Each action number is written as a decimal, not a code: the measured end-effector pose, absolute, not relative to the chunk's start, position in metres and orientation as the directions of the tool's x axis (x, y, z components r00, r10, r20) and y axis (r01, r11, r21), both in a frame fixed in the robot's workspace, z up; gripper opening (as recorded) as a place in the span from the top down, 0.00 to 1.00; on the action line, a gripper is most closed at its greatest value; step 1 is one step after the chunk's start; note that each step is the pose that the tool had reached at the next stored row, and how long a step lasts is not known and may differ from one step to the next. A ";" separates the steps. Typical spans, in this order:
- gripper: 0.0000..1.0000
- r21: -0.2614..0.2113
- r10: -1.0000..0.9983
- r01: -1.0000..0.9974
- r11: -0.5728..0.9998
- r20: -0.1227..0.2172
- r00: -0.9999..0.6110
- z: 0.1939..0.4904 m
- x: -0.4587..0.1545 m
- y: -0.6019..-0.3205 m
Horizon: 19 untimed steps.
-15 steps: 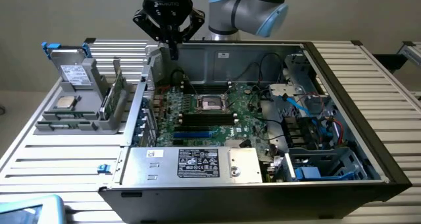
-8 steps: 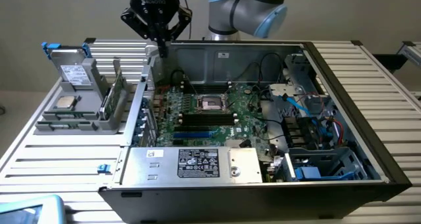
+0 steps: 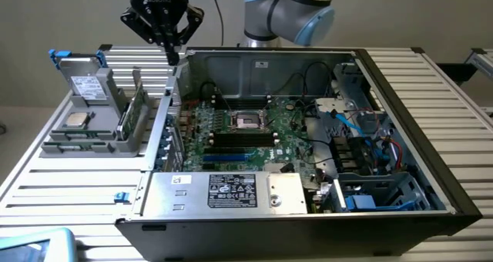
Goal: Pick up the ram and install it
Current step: 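Reach for the ram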
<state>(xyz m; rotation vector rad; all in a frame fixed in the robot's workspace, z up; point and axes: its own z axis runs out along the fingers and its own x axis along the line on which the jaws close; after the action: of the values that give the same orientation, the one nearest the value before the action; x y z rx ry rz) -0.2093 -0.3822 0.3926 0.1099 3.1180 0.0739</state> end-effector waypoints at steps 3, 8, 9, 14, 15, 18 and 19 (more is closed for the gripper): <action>0.89 0.048 0.070 0.069 0.996 -0.019 -0.997 0.393 -0.223 -0.382; 0.89 0.048 0.069 0.068 0.997 -0.019 -0.997 0.393 -0.245 -0.382; 0.89 0.048 0.068 0.067 0.997 -0.019 -0.997 0.393 -0.250 -0.382; 0.89 0.048 0.067 0.066 0.997 -0.019 -0.998 0.393 -0.273 -0.382; 0.89 0.048 0.067 0.066 0.997 -0.019 -0.998 0.393 -0.277 -0.382; 0.89 0.048 0.066 0.065 0.997 -0.019 -0.998 0.393 -0.291 -0.382; 0.89 0.048 0.066 0.065 0.997 -0.019 -0.998 0.393 -0.296 -0.382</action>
<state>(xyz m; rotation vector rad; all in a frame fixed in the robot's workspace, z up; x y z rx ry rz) -0.2956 -0.3820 0.3926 0.1023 3.1184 0.0739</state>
